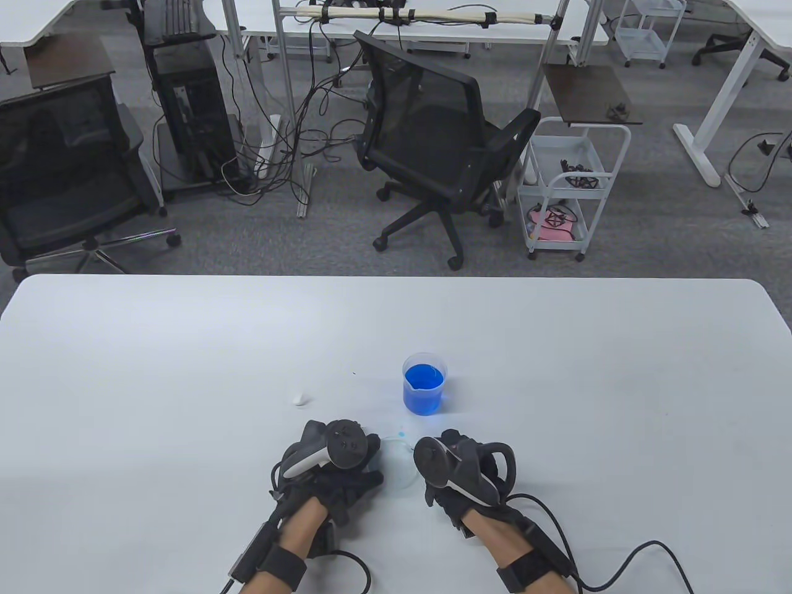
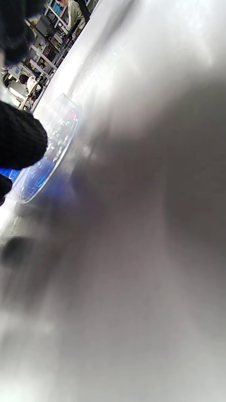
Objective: Dip tweezers-held cotton tuft into dye solution and dot onto culture dish
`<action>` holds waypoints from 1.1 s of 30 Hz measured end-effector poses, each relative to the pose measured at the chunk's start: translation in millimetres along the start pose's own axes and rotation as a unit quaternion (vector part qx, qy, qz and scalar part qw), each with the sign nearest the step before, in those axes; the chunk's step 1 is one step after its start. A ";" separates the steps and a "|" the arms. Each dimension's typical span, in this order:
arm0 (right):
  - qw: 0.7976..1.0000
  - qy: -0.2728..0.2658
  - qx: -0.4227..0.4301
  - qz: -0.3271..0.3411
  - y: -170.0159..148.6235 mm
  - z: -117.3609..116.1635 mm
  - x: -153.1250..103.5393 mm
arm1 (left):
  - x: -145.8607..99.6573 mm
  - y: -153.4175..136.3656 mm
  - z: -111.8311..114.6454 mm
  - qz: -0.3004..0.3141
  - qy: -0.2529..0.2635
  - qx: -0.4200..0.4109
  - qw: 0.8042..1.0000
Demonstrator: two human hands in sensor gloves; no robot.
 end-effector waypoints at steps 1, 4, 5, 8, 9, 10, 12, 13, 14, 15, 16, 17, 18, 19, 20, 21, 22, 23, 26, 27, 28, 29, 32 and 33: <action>1.000 -0.001 0.002 0.001 -0.8 2.3 -2.0 | 0.0 0.0 -0.1 -0.001 -0.001 0.000 1.000; 1.000 0.011 -0.005 0.004 0.5 -2.5 -4.1 | 0.1 0.0 0.0 -0.002 -0.001 0.001 1.000; 1.000 0.024 -0.014 0.005 1.6 -8.1 -3.5 | 0.1 0.0 0.1 -0.003 -0.002 0.001 1.000; 0.998 0.047 -0.033 0.011 5.3 -23.6 -1.4 | 0.1 -0.2 0.3 -0.004 -0.003 -0.001 1.000; 0.998 0.050 -0.038 0.013 6.3 -27.0 -1.0 | 0.2 -0.3 0.3 -0.004 -0.003 -0.002 1.000; 0.998 0.053 -0.042 0.014 7.3 -30.1 -0.4 | 0.1 -0.3 0.3 -0.005 -0.003 -0.002 1.000; 0.997 0.056 -0.044 0.015 8.1 -32.4 0.0 | 0.1 -0.3 0.4 -0.005 -0.004 -0.002 1.000; 0.997 0.055 -0.044 0.015 8.2 -32.6 0.1 | 0.2 -0.3 0.4 -0.006 -0.003 -0.002 1.000; 0.997 0.055 -0.044 0.014 8.1 -31.7 -0.1 | 0.2 -0.3 0.3 -0.006 -0.003 -0.001 1.000; 0.998 0.050 -0.041 0.013 7.0 -29.5 -0.6 | 0.3 -0.1 0.3 -0.006 -0.003 0.000 1.000; 0.998 0.048 -0.040 0.012 6.5 -28.1 -0.9 | 0.4 -0.2 0.3 -0.006 -0.003 0.000 1.000; 0.998 0.044 -0.036 0.011 5.4 -24.3 -1.9 | 0.5 -0.4 0.2 -0.006 -0.003 0.000 1.000; 0.999 0.036 -0.029 0.010 4.0 -19.3 -3.4 | 0.5 -0.4 0.3 -0.007 -0.004 0.000 1.000; 0.999 0.032 -0.024 0.010 3.2 -15.2 -4.6 | 0.5 -0.5 0.3 -0.007 -0.004 -0.001 1.000; 1.000 0.023 -0.015 0.009 1.8 -8.8 -6.9 | 0.5 -0.5 0.3 -0.008 -0.004 -0.001 1.000; 1.000 0.017 -0.008 0.009 1.1 -4.3 -8.7 | 0.5 -0.4 0.3 -0.008 -0.004 -0.001 1.000; 1.000 0.012 -0.004 0.010 0.7 -0.6 -10.5 | 0.5 -0.5 0.4 -0.008 -0.005 -0.002 1.000; 1.000 0.010 -0.001 0.012 0.8 2.0 -12.4 | 0.6 -0.5 0.3 -0.008 -0.005 -0.002 1.000; 1.000 0.020 -0.004 0.017 3.4 -1.5 -14.1 | 0.7 -0.7 0.4 -0.008 -0.005 -0.002 1.000; 0.999 0.028 -0.009 0.019 5.0 -6.8 -13.7 | 0.6 -0.7 0.4 -0.008 -0.005 -0.002 1.000; 0.999 0.038 -0.015 0.020 6.7 -13.2 -12.2 | 0.7 -0.9 0.4 -0.008 -0.005 -0.002 1.000; 0.998 0.048 -0.022 0.021 7.8 -17.7 -11.1 | 0.7 -0.9 0.4 -0.009 -0.005 -0.002 1.000; 0.997 0.066 -0.036 0.025 11.2 -29.9 -8.3 | 0.7 -1.0 0.4 -0.009 -0.005 -0.001 1.000; 0.997 0.068 -0.038 0.025 11.5 -31.2 -8.3 | 0.7 -0.9 0.4 -0.009 -0.005 -0.001 1.000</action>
Point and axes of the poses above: the tracker on the back of each hand, its own y axis roughly to the thumb side, its own x axis roughly from the wrist to the fingertips, z = x × y, the point moved 2 cm from there along x, roughly from the wrist to the fingertips, and after that the axes turned 8 degrees about y, right-handed, at the moved point
